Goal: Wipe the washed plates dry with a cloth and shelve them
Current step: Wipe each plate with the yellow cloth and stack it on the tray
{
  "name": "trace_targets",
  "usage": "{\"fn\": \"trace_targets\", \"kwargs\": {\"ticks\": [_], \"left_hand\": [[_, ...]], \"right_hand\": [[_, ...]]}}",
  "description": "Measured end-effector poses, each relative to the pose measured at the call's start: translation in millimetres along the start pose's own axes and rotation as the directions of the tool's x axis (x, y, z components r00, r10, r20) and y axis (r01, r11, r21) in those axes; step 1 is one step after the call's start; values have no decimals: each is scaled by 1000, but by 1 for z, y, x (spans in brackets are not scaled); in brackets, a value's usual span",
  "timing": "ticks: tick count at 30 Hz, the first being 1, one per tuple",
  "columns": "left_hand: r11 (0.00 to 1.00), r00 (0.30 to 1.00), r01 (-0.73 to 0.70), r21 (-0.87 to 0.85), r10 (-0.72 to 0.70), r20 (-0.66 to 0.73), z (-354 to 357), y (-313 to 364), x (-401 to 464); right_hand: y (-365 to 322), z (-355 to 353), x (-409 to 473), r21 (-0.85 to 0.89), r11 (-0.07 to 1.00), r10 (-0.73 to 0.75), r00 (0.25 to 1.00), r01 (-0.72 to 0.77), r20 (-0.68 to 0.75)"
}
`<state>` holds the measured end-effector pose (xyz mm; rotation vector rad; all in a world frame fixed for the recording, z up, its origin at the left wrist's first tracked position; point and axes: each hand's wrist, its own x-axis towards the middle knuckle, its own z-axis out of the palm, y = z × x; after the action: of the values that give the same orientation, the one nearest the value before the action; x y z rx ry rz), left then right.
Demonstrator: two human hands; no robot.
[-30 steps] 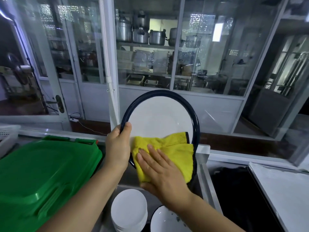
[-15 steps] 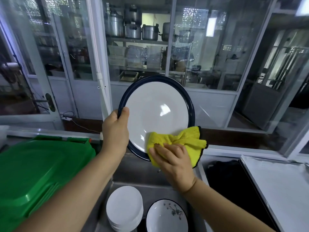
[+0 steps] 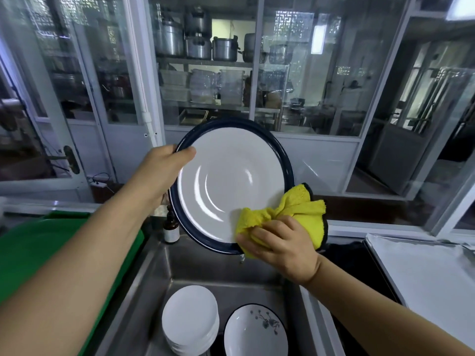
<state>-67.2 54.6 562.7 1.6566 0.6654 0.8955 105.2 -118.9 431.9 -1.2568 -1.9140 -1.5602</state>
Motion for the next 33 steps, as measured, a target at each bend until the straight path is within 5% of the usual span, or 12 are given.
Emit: {"fn": "trace_targets", "kwargs": {"ticks": [9, 14, 21, 27, 33], "left_hand": [[908, 972, -8, -418, -91, -216, 59, -44, -50], [941, 969, -22, -338, -64, -240, 50, -54, -47], [973, 986, -86, -214, 52, -160, 18, -48, -46], [988, 999, -28, -154, 25, -24, 16, -56, -50], [985, 999, -1, -175, -8, -54, 23, -52, -52]], "right_hand": [[-38, 9, 43, -82, 945, 305, 944, -316, -123], [-42, 13, 30, -17, 956, 292, 955, -293, -57], [5, -6, -9, 292, 885, 274, 912, -364, 305], [47, 2, 17, 135, 835, 450, 804, -533, 389], [17, 22, 56, 58, 797, 534, 747, -601, 396]]}}
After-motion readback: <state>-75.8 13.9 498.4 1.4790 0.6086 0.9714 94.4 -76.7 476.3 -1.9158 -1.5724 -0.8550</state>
